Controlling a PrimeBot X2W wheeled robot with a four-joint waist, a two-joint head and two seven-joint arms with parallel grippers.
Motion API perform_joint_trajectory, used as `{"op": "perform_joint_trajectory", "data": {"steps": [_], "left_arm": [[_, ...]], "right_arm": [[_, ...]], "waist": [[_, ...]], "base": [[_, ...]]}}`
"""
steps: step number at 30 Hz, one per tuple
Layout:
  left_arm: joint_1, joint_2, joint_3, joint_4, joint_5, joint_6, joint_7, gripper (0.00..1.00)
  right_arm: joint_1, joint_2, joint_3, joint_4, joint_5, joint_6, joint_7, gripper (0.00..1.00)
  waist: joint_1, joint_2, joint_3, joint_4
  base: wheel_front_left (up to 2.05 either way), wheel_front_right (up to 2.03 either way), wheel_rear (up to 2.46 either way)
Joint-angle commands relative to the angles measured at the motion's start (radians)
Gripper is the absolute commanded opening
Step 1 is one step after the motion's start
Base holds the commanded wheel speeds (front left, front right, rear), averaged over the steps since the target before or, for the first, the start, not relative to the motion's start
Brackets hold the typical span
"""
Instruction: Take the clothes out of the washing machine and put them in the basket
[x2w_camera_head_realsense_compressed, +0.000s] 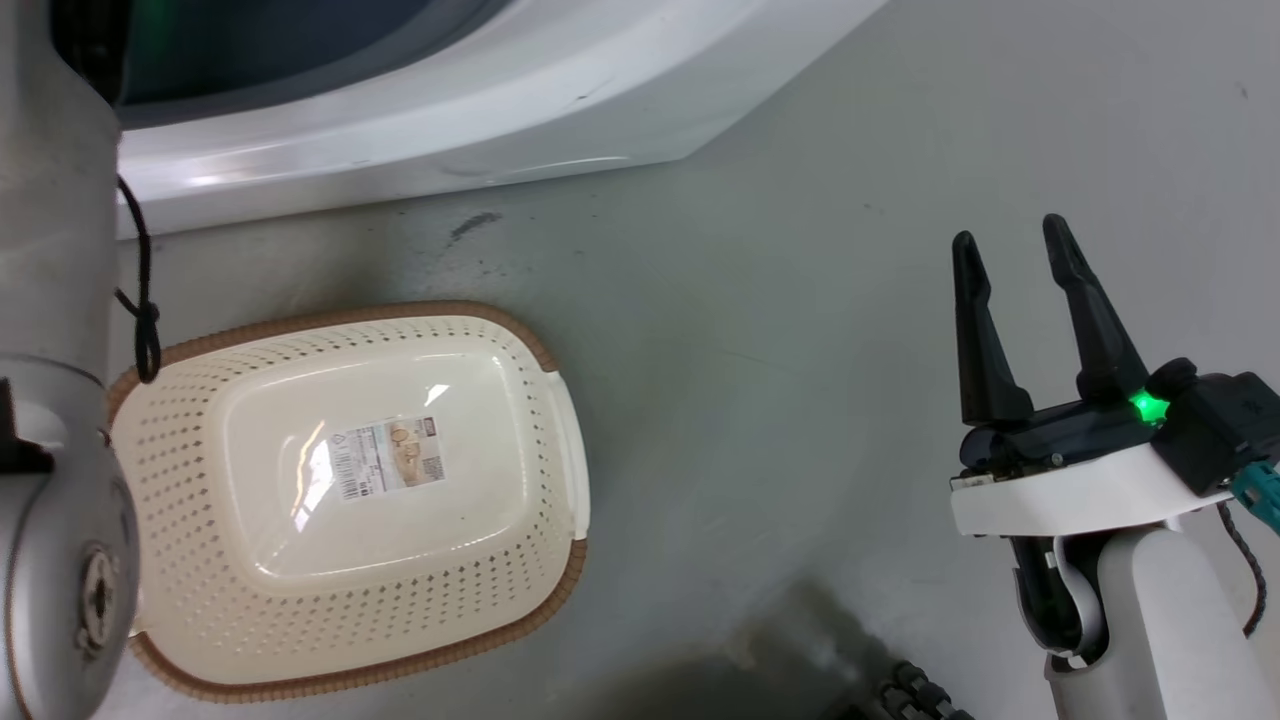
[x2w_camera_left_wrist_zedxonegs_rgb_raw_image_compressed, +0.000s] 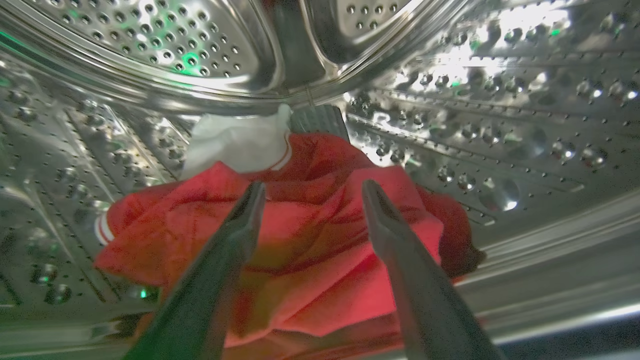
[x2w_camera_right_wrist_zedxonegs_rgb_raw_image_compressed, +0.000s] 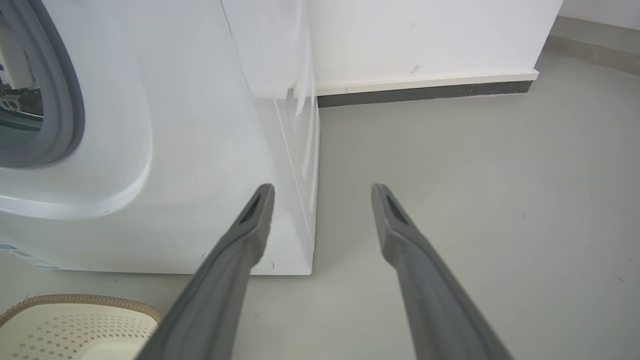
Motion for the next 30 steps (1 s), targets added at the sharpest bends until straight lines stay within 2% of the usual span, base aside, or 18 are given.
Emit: {"op": "perform_joint_trajectory", "data": {"steps": [1,8,18,19,20,23,30], "left_arm": [[-0.018,0.006,-0.005,0.013,0.0,-0.006,0.018,1.0],[-0.127,0.044,-0.014,0.113,-0.011,-0.017,0.218,1.0],[-0.199,0.081,-0.044,0.174,0.0,0.001,0.487,1.0],[-0.197,0.084,-0.045,0.178,-0.002,0.004,0.514,0.44],[-0.195,0.087,-0.049,0.181,0.001,0.009,0.531,0.0],[-0.185,0.094,-0.05,0.184,-0.003,0.026,0.56,0.0],[-0.142,0.085,-0.044,0.141,-0.023,0.053,0.459,0.0]], "right_arm": [[-0.014,0.002,0.006,-0.002,0.007,-0.001,-0.006,1.0],[-0.024,0.002,0.04,0.0,0.043,-0.001,-0.005,1.0],[-0.039,0.002,0.082,0.008,0.088,-0.001,-0.005,1.0],[-0.039,0.002,0.085,0.008,0.089,-0.001,-0.005,1.0],[-0.038,0.002,0.086,0.007,0.095,-0.001,-0.005,1.0],[-0.036,0.002,0.091,0.007,0.104,-0.001,-0.005,1.0],[-0.031,0.002,0.082,0.019,0.106,-0.001,-0.005,1.0]], "waist": [[-0.0001,0.0,0.016,-0.018],[-0.0001,0.0,0.039,-0.058],[-0.0001,0.0,0.053,-0.096],[-0.0001,0.0,0.053,-0.099],[-0.0001,0.0,0.053,-0.102],[-0.0001,0.0,0.052,-0.109],[-0.0001,0.0,0.026,-0.103]], "base": [[0.0,0.0,0.0],[0.0,0.0,0.0],[0.0,0.0,0.0],[0.0,0.0,0.0],[0.0,0.0,0.0],[0.0,0.0,0.0],[0.0,0.0,0.0]]}}
